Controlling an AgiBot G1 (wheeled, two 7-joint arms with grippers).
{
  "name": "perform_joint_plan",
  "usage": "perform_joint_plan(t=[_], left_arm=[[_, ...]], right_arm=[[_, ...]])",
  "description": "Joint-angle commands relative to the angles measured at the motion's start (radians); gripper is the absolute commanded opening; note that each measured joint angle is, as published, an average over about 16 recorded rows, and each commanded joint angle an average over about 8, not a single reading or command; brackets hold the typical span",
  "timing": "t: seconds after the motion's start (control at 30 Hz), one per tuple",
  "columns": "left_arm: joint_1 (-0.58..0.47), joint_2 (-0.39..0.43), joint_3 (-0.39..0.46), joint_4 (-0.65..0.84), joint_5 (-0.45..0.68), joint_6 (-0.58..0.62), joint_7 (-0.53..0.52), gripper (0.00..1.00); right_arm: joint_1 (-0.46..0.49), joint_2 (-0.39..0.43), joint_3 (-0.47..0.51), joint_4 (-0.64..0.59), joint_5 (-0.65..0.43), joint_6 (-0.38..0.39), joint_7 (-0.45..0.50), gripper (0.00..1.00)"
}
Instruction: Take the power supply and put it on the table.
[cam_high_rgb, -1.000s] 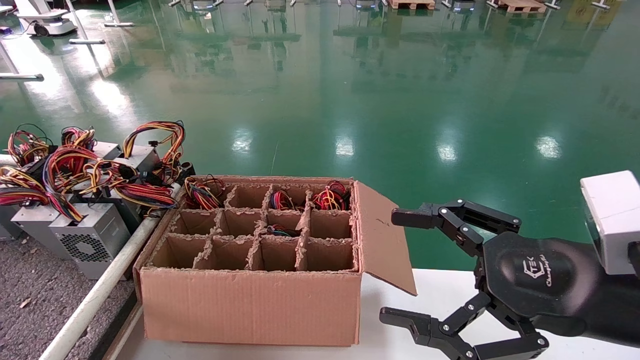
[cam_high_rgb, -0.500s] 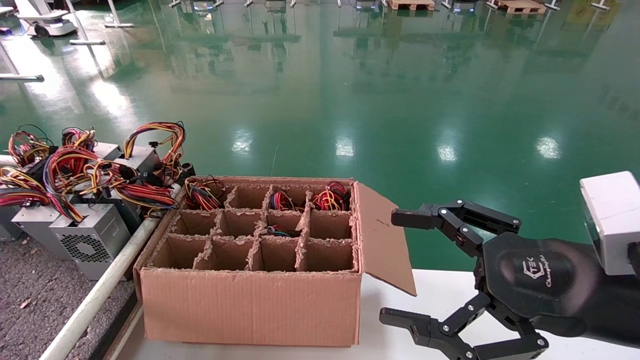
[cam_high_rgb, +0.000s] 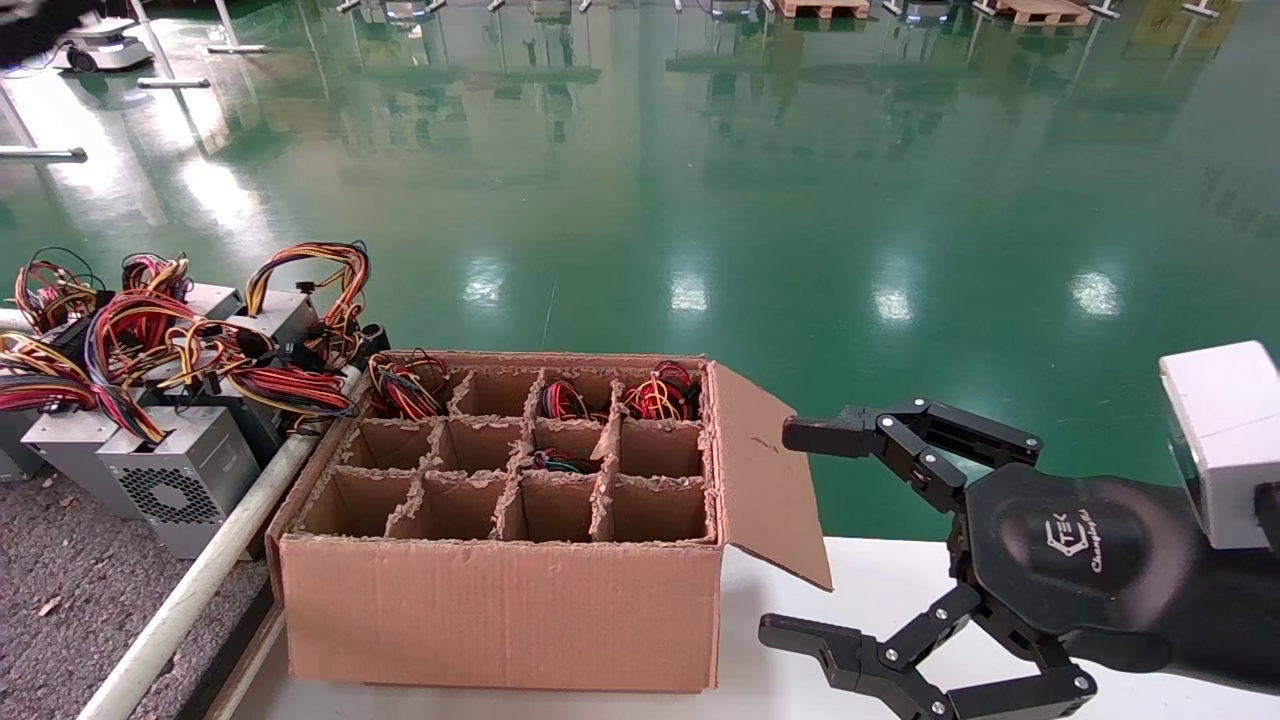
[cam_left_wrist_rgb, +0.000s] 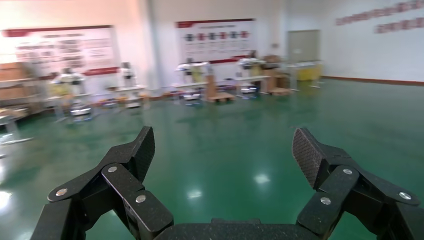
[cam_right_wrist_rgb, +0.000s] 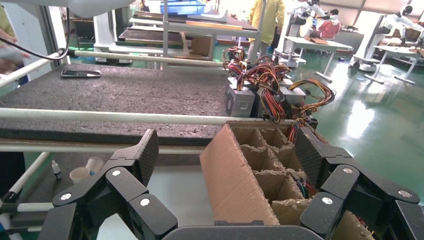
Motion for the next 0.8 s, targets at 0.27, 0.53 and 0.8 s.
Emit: perform_joint_plan(t=[0.27,0.53,0.8], left_arm=[[0.137,-0.020,-0.060,-0.198,0.004,0.133,-0.059,1.00],[0.258,-0.038,-0.113,-0.374,0.007,0.250,-0.110,1.00],[0.380,-0.055,-0.166,-0.550,0.010,0.369,-0.162,1.00]], right_arm=[[0.000,0.000,0.000,0.000,0.000,0.000,0.000,1.00],[0.000,0.000,0.000,0.000,0.000,0.000,0.000,1.00],[0.000,0.000,0.000,0.000,0.000,0.000,0.000,1.00]])
